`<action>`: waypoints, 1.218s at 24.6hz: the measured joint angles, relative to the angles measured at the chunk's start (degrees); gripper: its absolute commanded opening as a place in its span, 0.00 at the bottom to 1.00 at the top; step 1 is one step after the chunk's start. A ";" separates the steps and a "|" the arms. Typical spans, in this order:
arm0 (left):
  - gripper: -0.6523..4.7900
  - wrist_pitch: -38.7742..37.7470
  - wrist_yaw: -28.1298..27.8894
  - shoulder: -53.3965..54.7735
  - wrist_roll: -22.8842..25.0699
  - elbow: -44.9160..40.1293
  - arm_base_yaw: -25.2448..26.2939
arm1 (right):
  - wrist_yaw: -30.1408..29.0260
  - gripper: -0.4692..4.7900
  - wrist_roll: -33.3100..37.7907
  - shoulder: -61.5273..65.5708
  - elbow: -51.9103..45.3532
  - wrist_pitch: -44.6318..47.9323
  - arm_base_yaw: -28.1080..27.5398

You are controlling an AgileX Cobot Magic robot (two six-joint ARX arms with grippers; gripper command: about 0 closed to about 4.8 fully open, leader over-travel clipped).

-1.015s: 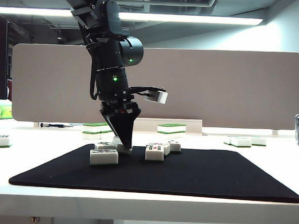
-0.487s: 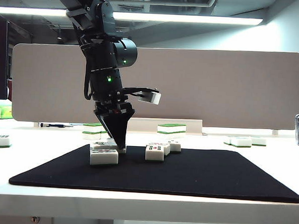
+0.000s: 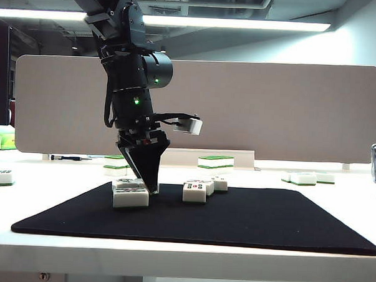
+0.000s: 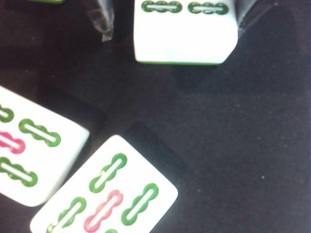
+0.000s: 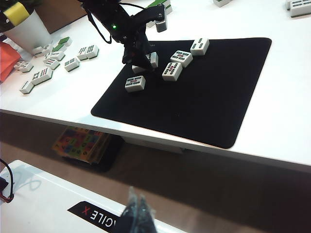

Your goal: Align six mahjong tiles in a row on the table.

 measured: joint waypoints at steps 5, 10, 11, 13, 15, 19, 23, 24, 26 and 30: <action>0.69 0.00 -0.02 0.00 0.02 0.00 0.00 | 0.02 0.09 0.00 0.00 0.00 0.00 0.00; 0.69 0.61 -0.02 -0.11 0.00 0.02 0.00 | 0.02 0.09 0.00 0.00 0.00 0.00 0.00; 0.69 0.55 -0.02 -0.48 -0.02 0.02 0.00 | 0.02 0.09 0.00 0.00 0.02 0.00 0.00; 0.69 0.15 -0.02 -1.49 -1.77 1.75 -0.02 | 0.02 0.09 0.00 0.00 0.02 0.00 0.00; 0.69 1.01 0.00 -1.97 -7.45 5.03 -0.07 | 0.02 0.09 0.00 0.00 0.02 0.00 0.00; 0.69 8.07 5.25 -1.99 -18.29 6.88 -0.39 | 0.04 0.09 0.00 0.00 0.00 0.00 0.00; 0.69 16.74 7.96 -0.04 -32.92 6.86 -2.93 | 0.04 0.09 0.00 0.00 0.00 0.02 0.00; 0.69 17.49 7.26 0.35 -35.41 6.86 -3.45 | 0.02 0.09 0.00 0.00 0.00 0.00 0.00; 0.69 18.60 4.83 1.36 -40.26 6.86 -4.76 | 0.04 0.09 0.00 0.00 0.00 0.00 0.00; 0.69 18.95 -2.29 3.52 -46.93 6.84 -7.58 | 0.04 0.09 0.00 0.00 0.00 0.00 0.00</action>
